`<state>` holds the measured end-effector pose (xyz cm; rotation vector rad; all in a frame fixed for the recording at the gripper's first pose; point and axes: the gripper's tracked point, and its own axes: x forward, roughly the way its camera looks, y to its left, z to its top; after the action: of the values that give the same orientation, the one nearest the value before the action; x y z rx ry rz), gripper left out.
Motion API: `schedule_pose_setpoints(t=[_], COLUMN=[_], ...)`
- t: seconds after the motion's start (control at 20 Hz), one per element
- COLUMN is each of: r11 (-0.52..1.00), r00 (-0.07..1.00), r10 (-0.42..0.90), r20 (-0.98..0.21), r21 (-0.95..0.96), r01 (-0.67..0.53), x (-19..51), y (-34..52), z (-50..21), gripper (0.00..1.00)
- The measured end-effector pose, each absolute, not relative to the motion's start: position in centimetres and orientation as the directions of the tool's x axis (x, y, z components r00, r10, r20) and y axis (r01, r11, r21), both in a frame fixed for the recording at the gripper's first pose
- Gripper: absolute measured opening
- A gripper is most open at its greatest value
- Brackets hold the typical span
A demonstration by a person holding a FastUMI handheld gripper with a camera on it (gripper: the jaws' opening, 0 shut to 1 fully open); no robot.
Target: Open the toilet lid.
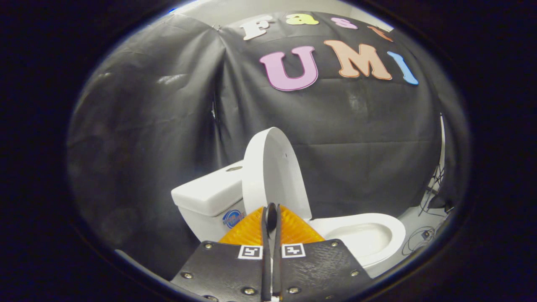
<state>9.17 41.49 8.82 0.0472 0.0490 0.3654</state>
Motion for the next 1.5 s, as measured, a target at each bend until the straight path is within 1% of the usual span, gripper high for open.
schedule_pose_setpoints(t=[0.3, 0.45, 0.55, 0.7, 0.85, 0.9, 1.05, 1.15, 1.2, 1.45, 1.5], r11=[0.93, 0.921, 0.906, 0.885, 0.878, 0.873, 0.855, 0.858, 0.857, 0.85, 0.846], r00=[0.93, 0.923, 0.909, 0.883, 0.87, 0.862, 0.839, 0.84, 0.839, 0.832, 0.829], r10=[0.366, 0.383, 0.416, 0.462, 0.477, 0.488, 0.519, 0.514, 0.516, 0.527, 0.533], r20=[-0.025, -0.023, -0.037, -0.084, -0.126, -0.139, -0.164, -0.173, -0.174, -0.173, -0.17], r21=[0.042, 0.084, 0.103, 0.115, 0.102, 0.102, 0.099, 0.093, 0.095, 0.106, 0.105], r01=[-0.365, -0.38, -0.41, -0.451, -0.467, -0.478, -0.509, -0.505, -0.507, -0.517, -0.522], x=[9.2, 9.2, 8.8, 8.6, 8.1, 7.9, 7.1, 6.8, 6.7, 5.7, 5.4], y=[41.8, 42.0, 42.4, 43.5, 43.9, 44.1, 44.4, 43.9, 43.7, 43.2, 43.1], z=[8.8, 8.5, 8.5, 7.0, 5.7, 5.3, 4.6, 4.4, 4.4, 4.9, 5.1], gripper=[0.05, 0.07, 0.1, 0.22, 0.24, 0.31, 0.45, 0.69, 0.71, 0.98, 0.98])
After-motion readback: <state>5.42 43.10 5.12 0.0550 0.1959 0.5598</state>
